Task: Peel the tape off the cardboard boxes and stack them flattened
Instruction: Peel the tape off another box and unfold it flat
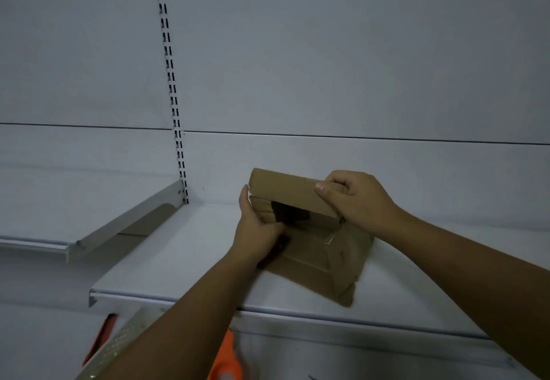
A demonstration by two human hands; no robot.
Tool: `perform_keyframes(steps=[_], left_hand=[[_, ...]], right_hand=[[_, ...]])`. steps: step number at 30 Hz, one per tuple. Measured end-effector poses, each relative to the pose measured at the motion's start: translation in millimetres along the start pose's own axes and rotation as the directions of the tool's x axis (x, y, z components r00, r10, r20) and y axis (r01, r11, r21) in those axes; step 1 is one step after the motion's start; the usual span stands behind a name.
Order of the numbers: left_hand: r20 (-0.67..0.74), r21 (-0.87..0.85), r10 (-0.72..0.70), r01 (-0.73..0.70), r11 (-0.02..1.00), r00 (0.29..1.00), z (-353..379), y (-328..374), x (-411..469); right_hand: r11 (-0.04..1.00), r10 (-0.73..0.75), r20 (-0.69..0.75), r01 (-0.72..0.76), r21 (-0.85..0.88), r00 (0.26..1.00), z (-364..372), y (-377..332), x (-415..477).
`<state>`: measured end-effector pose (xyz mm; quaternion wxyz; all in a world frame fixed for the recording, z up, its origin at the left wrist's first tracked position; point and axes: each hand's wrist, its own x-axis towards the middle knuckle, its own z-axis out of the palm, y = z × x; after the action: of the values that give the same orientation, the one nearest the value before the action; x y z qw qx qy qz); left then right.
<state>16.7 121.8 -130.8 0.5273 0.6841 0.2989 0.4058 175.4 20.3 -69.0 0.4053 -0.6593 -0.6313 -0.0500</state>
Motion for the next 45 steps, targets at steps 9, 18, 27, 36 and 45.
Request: perform_keyframes(steps=[9,18,27,36,45], left_hand=[[0.287,-0.696,-0.137,0.304,0.65,0.948,-51,-16,-20],[0.244,-0.828,-0.287,0.353,0.436,0.926,-84,-22,-11],[-0.073,0.425,-0.235,0.243,0.872,0.969,-82,34,8],[0.313,0.846,-0.157,-0.2,0.494,0.937,-21,25,-3],[0.444,0.866,-0.336,-0.301,0.4,0.83,-40,32,6]], right_hand=[[0.963,0.182,0.071,-0.193,0.191,0.981,22,16,-2],[0.994,-0.024,0.471,0.07,-0.079,0.882,34,14,-6],[0.94,-0.149,0.307,0.231,-0.252,0.94,48,-3,-29],[0.895,0.189,0.265,-0.277,0.349,0.946,16,9,17],[0.919,0.28,0.323,-0.155,-0.362,0.904,10,16,-19]])
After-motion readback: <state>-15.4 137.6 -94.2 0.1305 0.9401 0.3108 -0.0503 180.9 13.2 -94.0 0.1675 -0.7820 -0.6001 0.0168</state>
